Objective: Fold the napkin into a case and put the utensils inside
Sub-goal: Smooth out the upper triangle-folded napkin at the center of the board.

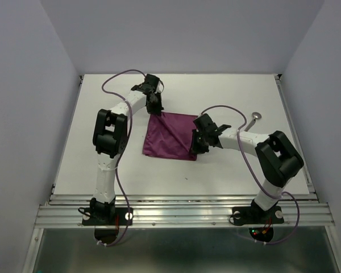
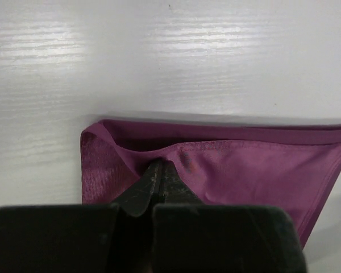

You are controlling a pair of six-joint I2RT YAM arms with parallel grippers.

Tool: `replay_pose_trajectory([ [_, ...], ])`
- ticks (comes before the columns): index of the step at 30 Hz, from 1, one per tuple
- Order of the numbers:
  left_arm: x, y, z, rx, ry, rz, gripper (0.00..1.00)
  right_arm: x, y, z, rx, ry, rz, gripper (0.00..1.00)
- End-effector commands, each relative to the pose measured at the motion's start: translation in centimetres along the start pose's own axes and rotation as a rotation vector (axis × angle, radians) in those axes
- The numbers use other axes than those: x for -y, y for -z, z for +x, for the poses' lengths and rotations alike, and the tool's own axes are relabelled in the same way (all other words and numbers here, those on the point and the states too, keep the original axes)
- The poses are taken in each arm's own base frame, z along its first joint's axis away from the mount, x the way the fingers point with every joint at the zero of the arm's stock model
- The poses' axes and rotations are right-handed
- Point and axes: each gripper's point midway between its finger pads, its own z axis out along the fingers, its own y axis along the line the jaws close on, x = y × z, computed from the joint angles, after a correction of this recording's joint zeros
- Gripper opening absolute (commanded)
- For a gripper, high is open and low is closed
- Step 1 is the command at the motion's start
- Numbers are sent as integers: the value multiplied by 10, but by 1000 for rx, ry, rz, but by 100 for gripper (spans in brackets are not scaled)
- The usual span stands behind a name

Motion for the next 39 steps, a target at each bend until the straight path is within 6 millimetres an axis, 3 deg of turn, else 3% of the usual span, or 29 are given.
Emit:
replay_pose_trajectory([
  [1,11,-4,-18,39,-35,29,0,0,-3,-21,77,6,41,17],
  [5,5,-13,-19,25,-34,11,0,7,-9,-22,81,5,73,17],
  [10,0,-9,-21,36,-33,-9,0,14,-10,-22,89,5,104,17],
  [17,10,25,-38,103,-28,18,0,0,12,-31,123,27,55,15],
  [24,1,42,-46,147,-28,-23,0,-12,21,-49,179,25,41,15],
  [31,-17,28,-36,110,-8,-59,0,-18,8,-60,183,35,44,16],
  [39,-35,-2,-24,60,5,-93,0,-2,-20,-44,122,38,84,16],
])
